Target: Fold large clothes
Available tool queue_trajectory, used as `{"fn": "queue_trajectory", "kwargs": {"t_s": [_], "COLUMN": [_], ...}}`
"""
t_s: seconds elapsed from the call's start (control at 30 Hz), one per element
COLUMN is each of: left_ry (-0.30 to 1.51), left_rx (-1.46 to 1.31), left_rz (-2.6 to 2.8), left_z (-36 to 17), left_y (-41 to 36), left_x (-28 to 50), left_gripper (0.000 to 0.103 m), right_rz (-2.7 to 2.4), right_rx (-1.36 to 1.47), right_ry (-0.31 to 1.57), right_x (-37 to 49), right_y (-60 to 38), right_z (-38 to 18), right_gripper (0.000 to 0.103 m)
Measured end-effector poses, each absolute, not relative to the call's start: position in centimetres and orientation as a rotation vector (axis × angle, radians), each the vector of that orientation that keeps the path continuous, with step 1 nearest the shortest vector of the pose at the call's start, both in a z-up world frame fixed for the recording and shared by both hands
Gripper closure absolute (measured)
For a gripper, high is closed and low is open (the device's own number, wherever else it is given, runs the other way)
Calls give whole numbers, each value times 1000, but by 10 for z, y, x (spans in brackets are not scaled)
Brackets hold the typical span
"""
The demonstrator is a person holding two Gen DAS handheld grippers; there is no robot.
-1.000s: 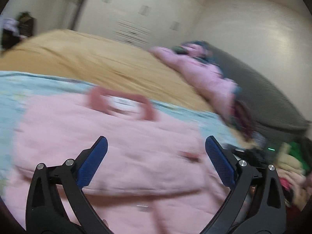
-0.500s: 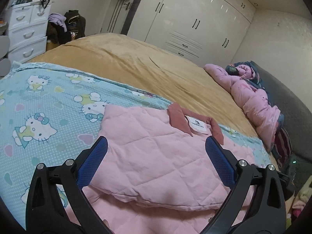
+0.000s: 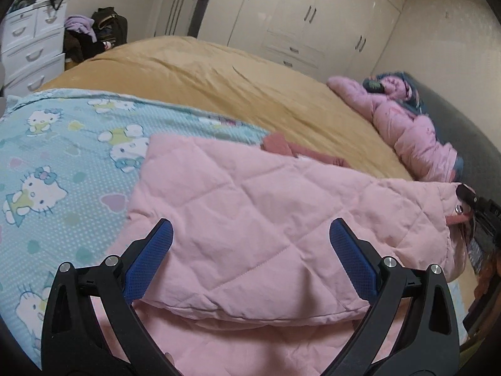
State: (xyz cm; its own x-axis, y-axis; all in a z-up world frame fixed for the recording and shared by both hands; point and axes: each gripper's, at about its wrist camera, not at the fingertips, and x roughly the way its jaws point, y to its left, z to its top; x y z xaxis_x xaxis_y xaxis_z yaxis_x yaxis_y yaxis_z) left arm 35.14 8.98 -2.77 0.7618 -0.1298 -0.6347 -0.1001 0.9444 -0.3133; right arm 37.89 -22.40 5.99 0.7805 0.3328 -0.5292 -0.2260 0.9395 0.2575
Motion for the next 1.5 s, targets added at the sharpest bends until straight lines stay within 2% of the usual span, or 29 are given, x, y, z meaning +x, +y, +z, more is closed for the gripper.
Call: {"fn": "queue_trajectory", "kwargs": {"t_s": [0.23,0.5,0.6,0.63,0.67,0.7,0.9,0.97,1.07,1.23,1.33,1.5], "left_ry": [776,851,847,851,854,855,870,873,880,890,899,905], "left_rx": [-266,-188,-214,-215,-213,-212,-217,-218,-210,-202,-193,-192], "left_rz": [-45,-28,-36,-37,-38,-39,-42,-41,-40,-40,-38,-44], "left_z": [-43,-62,-65,-65,-66,-66,-70,-71,-73,-76,-79,-84], "left_y": [70,60,65,65,65,65,65,64,63,63,61,61], "left_x": [361,368,368,368,368,367,368,369,370,372,373,375], "left_gripper": [9,9,9,9,9,9,9,9,9,9,9,9], "right_rz": [254,217,187,164,130,81,183,212,252,274,278,201], "right_rx": [252,285,290,291,297,300,317,323,285,147,88,25], "right_ry": [676,714,724,727,725,706,655,661,674,729,768,970], "right_x": [389,390,386,384,381,374,357,356,357,366,372,396], "right_y": [-236,-237,-240,-241,-244,-247,-225,-214,-191,-157,-144,-139], "right_z": [16,-2,-2,-1,0,3,16,18,19,13,4,-51], "right_gripper": [97,94,87,79,65,59,39,22,16,16,10,10]}}
